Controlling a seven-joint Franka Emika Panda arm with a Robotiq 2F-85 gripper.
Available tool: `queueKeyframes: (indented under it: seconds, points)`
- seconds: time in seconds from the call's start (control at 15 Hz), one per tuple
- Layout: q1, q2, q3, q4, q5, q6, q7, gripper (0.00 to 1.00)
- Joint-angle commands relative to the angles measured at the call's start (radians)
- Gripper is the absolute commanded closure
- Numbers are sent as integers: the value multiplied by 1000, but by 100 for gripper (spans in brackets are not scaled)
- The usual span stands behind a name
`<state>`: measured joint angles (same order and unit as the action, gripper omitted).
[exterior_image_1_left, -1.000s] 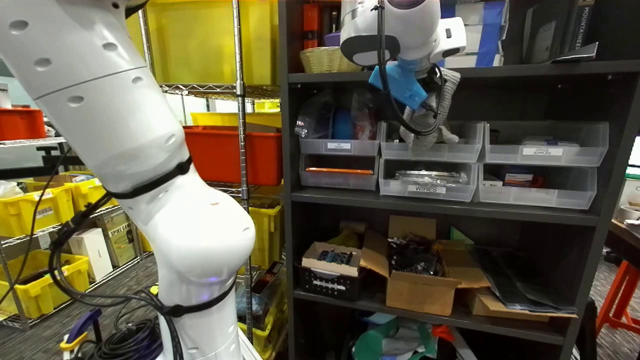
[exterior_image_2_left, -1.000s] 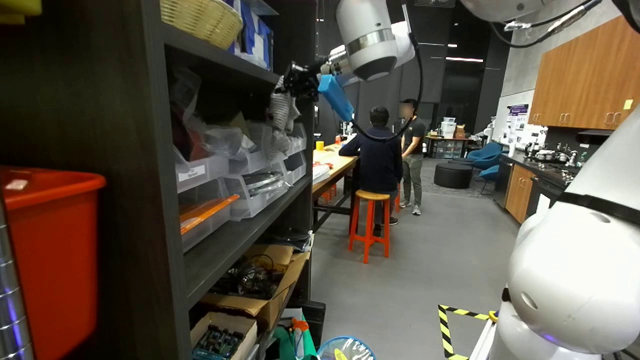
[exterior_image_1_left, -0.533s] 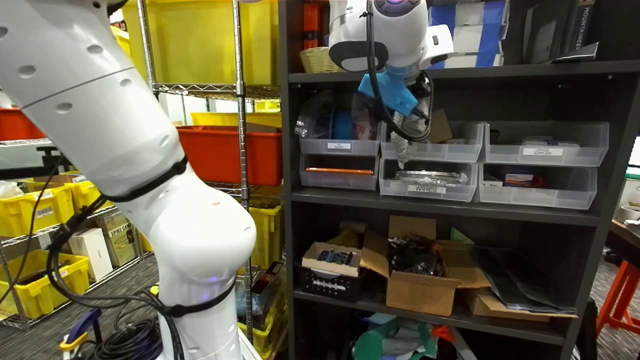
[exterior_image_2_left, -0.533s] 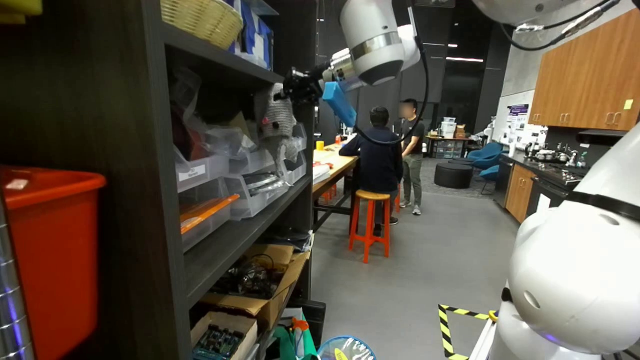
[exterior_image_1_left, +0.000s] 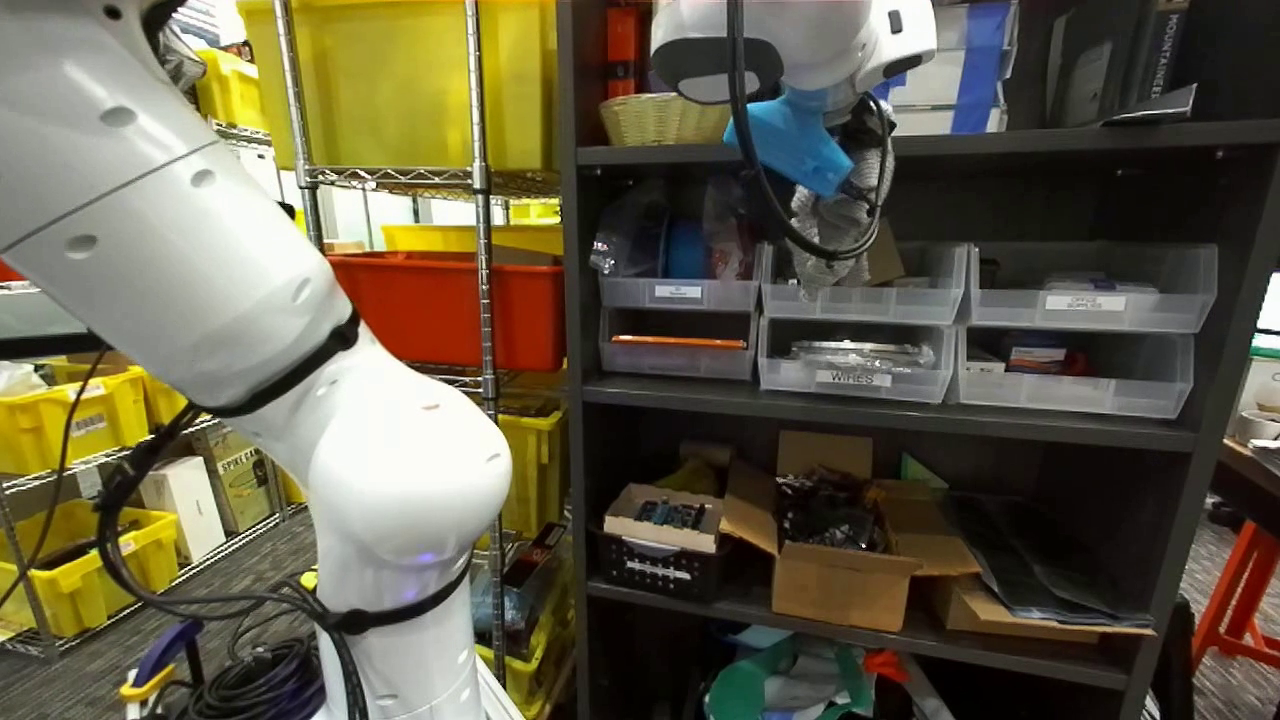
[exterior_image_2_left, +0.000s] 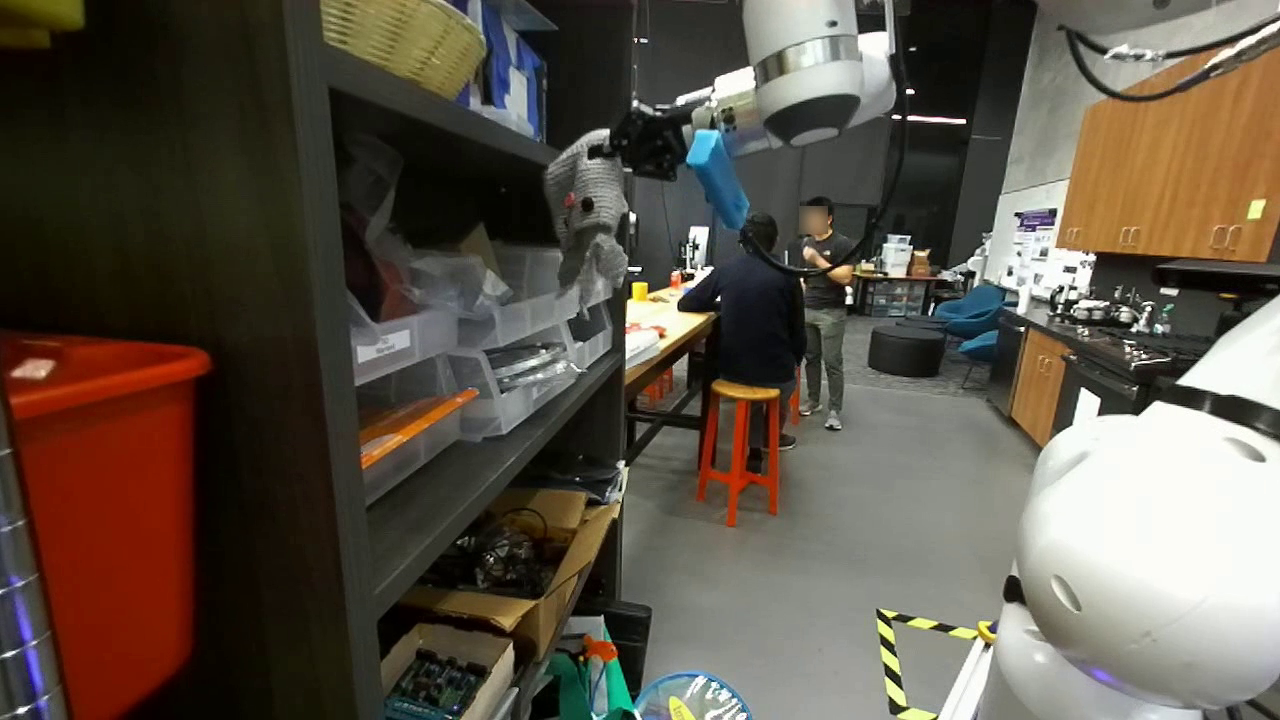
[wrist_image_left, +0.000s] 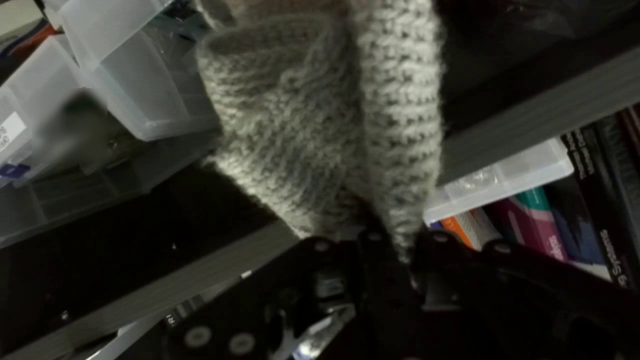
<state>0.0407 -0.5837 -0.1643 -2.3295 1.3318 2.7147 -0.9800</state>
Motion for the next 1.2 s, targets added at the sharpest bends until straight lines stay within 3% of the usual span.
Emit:
queueKeyframes:
  seconds: [0.0, 0.6, 1.13]
  points:
    - [3, -32, -29, 28, 63, 24, -20, 97]
    - [1, 115, -35, 245, 157, 190, 47, 97]
    - [-55, 409, -47, 529, 37, 273, 381, 97]
